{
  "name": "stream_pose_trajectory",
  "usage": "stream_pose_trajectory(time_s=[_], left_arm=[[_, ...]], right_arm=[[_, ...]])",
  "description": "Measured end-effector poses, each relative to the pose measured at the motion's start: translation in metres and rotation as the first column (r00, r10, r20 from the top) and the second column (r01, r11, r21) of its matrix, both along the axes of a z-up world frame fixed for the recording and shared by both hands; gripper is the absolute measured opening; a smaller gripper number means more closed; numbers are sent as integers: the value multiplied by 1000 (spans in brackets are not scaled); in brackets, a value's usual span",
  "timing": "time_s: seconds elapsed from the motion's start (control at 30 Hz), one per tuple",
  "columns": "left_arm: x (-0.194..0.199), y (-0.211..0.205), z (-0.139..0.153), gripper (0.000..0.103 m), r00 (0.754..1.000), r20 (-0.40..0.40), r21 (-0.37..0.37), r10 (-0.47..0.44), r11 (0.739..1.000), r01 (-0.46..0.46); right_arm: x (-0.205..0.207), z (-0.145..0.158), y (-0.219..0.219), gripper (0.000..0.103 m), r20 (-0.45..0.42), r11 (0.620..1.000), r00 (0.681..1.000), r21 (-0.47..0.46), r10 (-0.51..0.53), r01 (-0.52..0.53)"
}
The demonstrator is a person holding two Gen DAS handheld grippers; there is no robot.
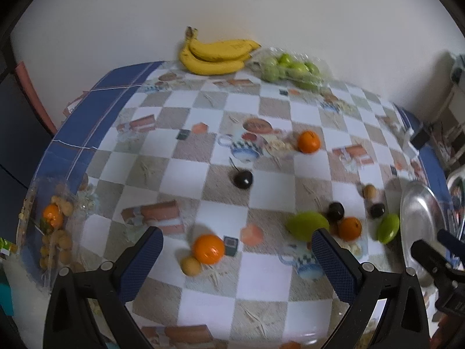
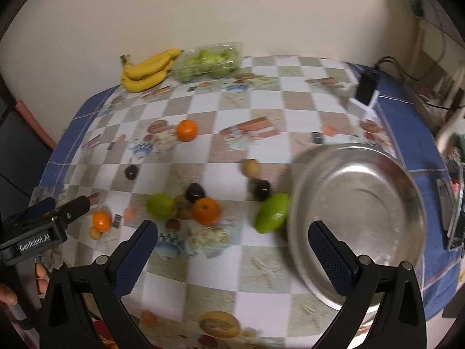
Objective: Organize fruits
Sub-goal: 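Grasp the small yellow fruit with the left tool while the right tool grasps an orange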
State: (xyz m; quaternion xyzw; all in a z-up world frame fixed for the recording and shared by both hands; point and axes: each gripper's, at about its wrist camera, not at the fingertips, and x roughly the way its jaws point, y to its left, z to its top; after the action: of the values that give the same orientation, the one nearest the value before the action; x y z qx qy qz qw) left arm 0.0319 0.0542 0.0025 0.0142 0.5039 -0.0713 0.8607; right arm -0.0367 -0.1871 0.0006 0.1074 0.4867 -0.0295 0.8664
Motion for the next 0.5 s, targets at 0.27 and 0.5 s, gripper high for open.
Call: stream_pose_trajectory(time_s=[0.27,0.5], left_arm=[[18,27,0,103,1000,-23,29,-4,1000,4],[27,44,-24,103,995,-96,45,-3,999,7]], right_arm=[[30,-11,27,103,-40,996,996,43,85,-84],[54,-36,37,98,-116,992,986,24,123,-121]])
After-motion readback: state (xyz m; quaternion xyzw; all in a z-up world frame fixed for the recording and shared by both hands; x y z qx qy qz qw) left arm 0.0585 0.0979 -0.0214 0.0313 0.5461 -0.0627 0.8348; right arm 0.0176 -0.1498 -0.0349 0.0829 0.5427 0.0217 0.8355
